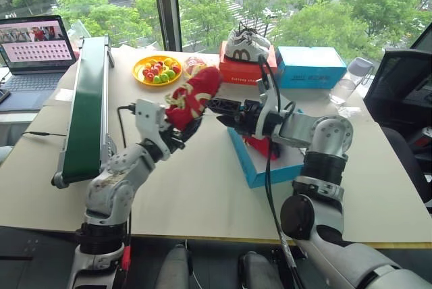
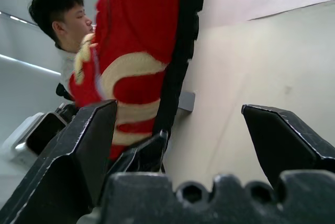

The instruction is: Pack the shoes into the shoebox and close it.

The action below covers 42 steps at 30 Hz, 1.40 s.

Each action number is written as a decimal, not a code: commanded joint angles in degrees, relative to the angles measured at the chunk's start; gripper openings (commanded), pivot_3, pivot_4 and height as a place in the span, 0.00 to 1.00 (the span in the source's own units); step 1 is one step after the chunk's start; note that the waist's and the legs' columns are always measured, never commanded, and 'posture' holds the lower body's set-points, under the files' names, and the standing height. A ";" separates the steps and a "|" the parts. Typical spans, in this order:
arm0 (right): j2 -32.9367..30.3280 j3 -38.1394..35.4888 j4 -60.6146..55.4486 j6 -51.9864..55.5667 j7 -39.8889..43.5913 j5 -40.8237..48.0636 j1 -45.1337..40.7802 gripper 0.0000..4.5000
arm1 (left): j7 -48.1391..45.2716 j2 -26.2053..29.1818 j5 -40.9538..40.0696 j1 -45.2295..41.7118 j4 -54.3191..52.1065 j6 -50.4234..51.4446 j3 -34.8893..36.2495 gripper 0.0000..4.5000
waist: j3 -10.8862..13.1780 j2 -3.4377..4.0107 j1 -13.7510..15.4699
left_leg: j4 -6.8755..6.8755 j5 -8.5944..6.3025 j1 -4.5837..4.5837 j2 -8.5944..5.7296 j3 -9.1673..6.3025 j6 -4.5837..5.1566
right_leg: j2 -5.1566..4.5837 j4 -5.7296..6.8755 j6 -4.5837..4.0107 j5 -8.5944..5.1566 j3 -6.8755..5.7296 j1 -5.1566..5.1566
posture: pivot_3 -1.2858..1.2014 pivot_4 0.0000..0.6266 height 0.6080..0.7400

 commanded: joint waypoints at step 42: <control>-17.79 2.36 -2.32 -17.32 -13.67 8.34 -6.90 0.08 | -7.08 9.49 3.23 6.61 -8.23 1.37 -5.91 0.98 | 0.13 0.23 -0.24 | -0.14 -0.01 -0.10 0.00 -0.02 0.02 | 0.01 -0.21 -0.03 -0.02 0.00 -0.11 | 0.52 0.24 1.00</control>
